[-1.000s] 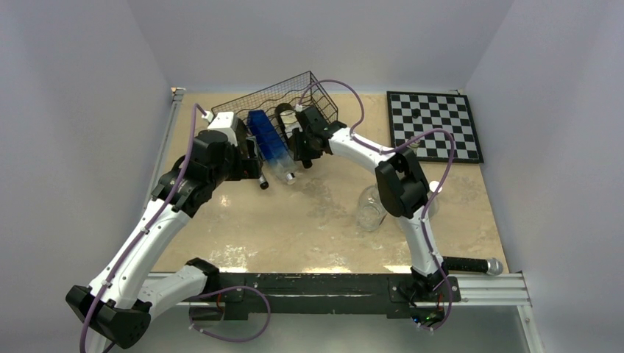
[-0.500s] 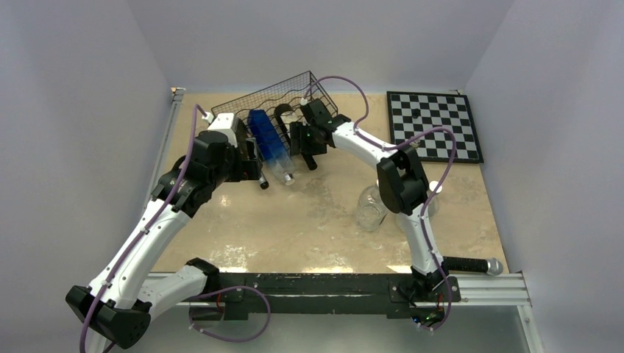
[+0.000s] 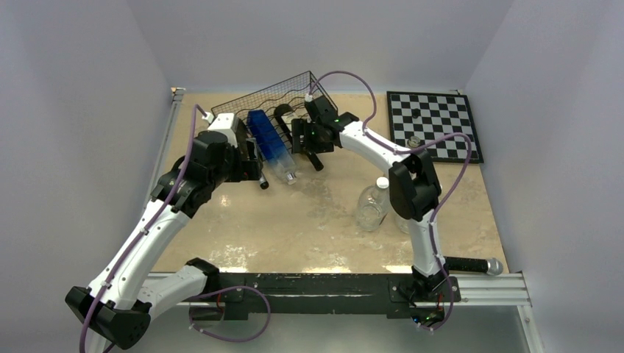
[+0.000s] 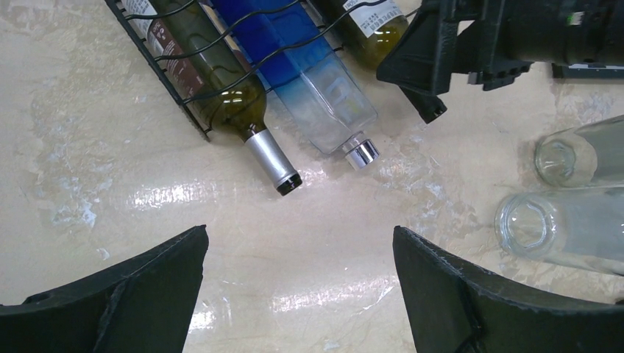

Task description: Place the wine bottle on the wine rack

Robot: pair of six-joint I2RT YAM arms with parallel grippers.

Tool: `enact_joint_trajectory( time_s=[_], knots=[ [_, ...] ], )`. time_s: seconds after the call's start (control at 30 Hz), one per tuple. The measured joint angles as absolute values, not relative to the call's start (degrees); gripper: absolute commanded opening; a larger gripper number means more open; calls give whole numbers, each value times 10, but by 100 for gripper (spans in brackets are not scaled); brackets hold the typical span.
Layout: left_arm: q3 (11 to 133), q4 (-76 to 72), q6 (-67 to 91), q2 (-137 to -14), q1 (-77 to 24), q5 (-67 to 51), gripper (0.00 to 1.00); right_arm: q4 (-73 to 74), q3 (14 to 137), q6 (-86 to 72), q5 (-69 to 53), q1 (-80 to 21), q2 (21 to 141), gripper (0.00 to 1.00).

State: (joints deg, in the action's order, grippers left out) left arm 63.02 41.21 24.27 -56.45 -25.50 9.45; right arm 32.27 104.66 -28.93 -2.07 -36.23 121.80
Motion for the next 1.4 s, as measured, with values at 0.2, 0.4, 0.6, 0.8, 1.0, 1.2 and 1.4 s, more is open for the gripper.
enact_joint_trajectory(
  time_s=[0.2,0.4,0.6,0.8,1.0,1.2,1.4],
  knots=[
    [630,408,242,-555,-255,94,99,337,1037,-290,6,-364,1158,77],
    [630,408,234,-554,-255,93,99,388,1011,-304,31,-364,1141,8],
    [629,408,233,-554,-255,94,99,457,1000,-321,75,-364,1151,0],
    [624,408,230,-554,-255,94,99,485,1003,-322,93,-364,1183,0],
    [623,408,229,-554,-255,94,99,500,1022,-322,95,-364,1231,0],
    [622,408,230,-554,-255,94,99,510,1062,-323,95,-364,1254,0],
    [622,409,230,-554,-254,95,99,530,1142,-324,95,-363,1295,0]
  ],
)
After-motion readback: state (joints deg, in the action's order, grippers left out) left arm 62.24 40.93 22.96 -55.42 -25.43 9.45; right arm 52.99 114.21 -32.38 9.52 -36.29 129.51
